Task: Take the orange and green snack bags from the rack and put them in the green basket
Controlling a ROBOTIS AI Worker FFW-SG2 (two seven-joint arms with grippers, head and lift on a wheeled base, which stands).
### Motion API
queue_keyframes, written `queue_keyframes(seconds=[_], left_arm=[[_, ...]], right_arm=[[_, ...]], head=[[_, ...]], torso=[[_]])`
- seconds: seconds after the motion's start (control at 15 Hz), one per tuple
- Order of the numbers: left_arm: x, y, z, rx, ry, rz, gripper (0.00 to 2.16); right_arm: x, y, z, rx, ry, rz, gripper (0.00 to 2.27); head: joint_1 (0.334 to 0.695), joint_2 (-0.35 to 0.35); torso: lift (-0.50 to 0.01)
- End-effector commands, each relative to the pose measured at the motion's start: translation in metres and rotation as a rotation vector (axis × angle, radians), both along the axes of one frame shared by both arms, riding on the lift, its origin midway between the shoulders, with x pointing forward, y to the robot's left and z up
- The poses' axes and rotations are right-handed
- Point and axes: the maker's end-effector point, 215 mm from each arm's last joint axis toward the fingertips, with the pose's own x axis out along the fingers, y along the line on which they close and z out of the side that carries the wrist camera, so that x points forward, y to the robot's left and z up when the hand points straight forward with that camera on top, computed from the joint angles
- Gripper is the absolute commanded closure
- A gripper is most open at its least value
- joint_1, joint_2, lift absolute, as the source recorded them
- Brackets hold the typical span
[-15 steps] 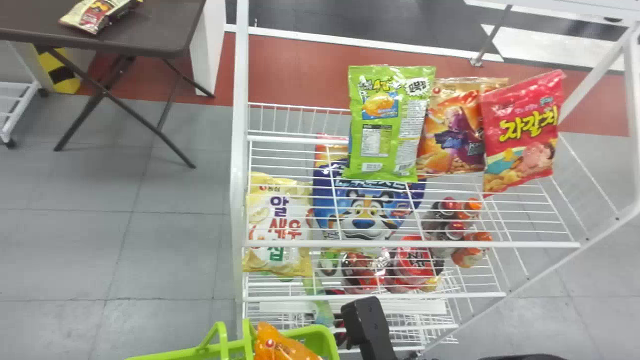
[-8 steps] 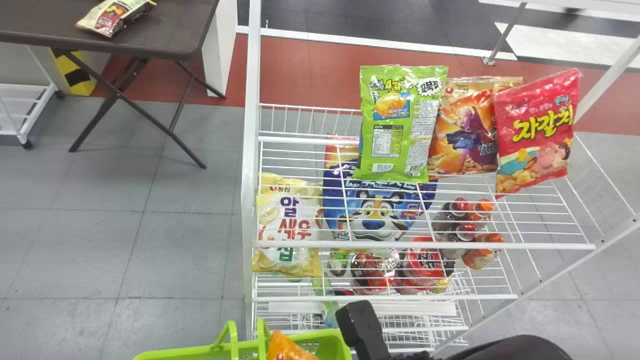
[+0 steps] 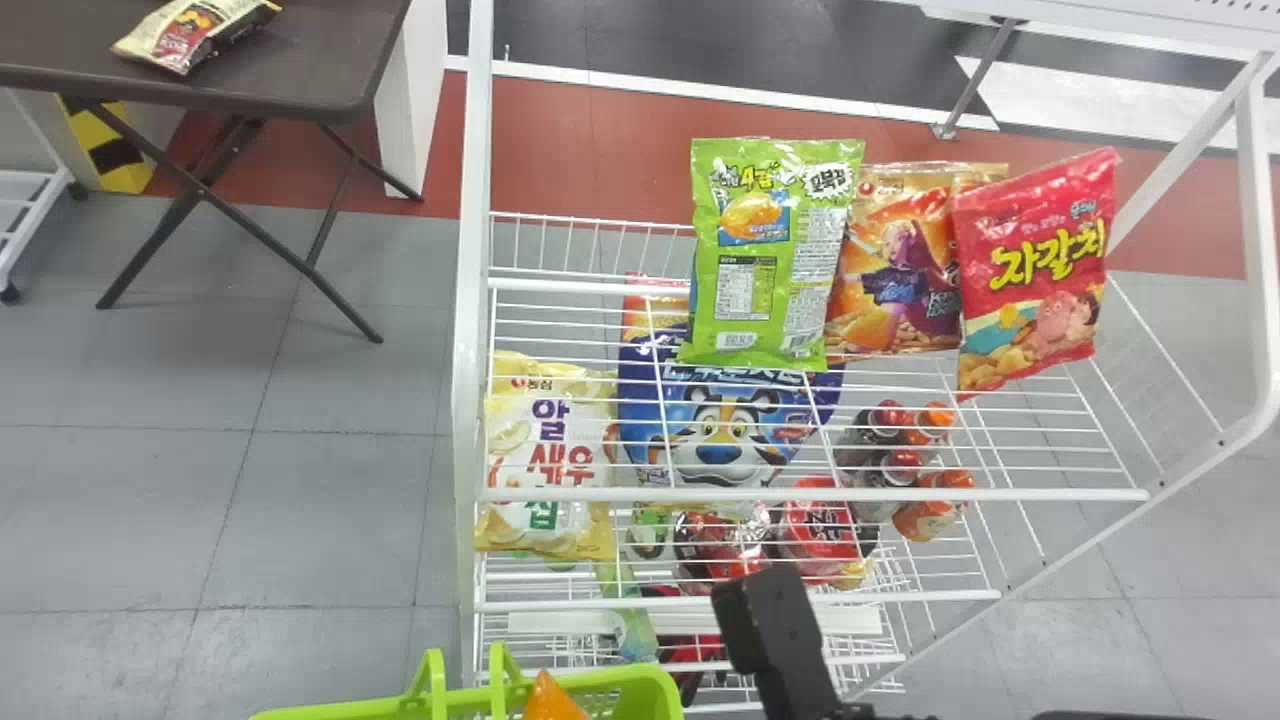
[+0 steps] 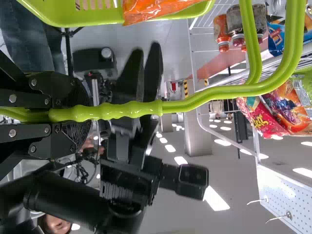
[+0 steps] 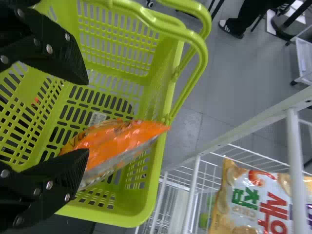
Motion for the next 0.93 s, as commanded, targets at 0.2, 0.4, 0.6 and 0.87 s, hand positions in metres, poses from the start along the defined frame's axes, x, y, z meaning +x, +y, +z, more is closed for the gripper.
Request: queue_keyframes(seconds=[0.2, 0.4, 0.6, 0.87], left_arm=[[-0.002, 0.001, 0.000, 0.001, 0.003, -0.002, 2.02], [-0.004, 0.001, 0.000, -0.001, 0.006, -0.003, 2.02], [-0.006, 0.001, 0.000, -0.002, 0.007, -0.005, 2.02], [-0.008, 0.001, -0.001, 0.004, 0.011, -0.005, 2.02]], right_arm=[[0.092, -0.041, 0.058, 0.004, -0.320, -0.147, 0.08], [0.169, -0.066, 0.129, 0.008, -0.691, -0.243, 0.09], [0.207, -0.095, 0.162, 0.008, -0.879, -0.308, 0.09], [0.254, -0.138, 0.179, -0.007, -1.050, -0.363, 0.09]], head=[[0.695, -0.281], [0.695, -0.286], [0.695, -0.304], [0.695, -0.348]], torso=[[0.000], [0.000], [0.000], [0.000]])
